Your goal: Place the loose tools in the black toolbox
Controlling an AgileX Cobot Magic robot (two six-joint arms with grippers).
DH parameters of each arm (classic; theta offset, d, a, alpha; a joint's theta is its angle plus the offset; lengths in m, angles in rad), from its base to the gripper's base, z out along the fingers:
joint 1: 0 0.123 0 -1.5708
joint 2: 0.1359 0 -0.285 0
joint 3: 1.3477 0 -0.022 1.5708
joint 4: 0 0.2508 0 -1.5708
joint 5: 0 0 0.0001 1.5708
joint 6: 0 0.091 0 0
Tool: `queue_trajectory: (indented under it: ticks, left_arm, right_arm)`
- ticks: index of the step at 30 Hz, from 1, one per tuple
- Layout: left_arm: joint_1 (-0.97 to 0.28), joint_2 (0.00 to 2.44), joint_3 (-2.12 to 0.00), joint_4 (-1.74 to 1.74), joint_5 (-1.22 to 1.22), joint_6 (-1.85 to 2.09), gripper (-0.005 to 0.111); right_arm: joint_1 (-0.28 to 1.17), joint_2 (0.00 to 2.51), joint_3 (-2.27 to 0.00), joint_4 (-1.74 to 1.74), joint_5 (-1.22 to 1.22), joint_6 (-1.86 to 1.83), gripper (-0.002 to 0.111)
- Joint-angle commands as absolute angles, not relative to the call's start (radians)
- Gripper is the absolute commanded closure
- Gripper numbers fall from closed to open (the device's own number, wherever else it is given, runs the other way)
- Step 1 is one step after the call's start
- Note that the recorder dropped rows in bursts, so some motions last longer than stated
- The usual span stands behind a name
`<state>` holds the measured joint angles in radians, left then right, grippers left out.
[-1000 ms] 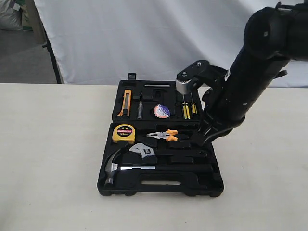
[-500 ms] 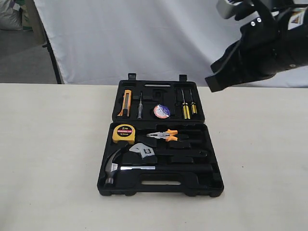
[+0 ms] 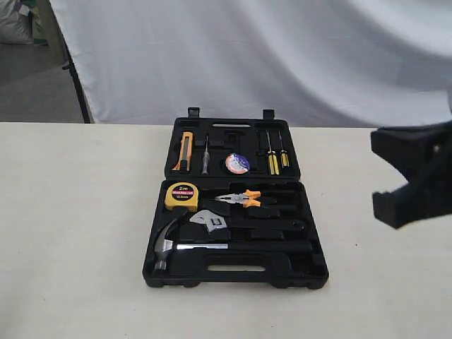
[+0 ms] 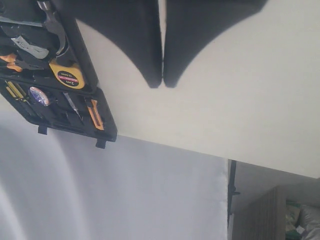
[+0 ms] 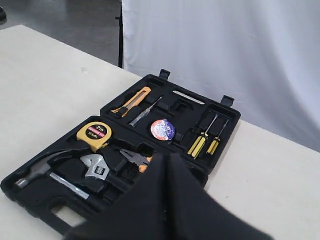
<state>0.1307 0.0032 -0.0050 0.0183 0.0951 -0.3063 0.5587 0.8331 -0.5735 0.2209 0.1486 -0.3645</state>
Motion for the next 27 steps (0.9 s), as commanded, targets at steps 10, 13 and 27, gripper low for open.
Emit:
queue_trajectory:
  ticks: [10, 13, 27]
  left_arm:
    - [0.156, 0.000, -0.008, 0.023, 0.088, -0.311, 0.106]
    - [0.156, 0.000, -0.008, 0.023, 0.088, -0.311, 0.106]
    - [0.156, 0.000, -0.008, 0.023, 0.088, -0.311, 0.106]
  right_arm:
    - [0.560, 0.362, -0.006, 0.246, -0.147, -0.172, 0.109]
    - [0.560, 0.308, 0.000, 0.246, -0.134, -0.167, 0.109]
    - [0.560, 0.144, 0.000, 0.246, -0.090, -0.145, 0.109]
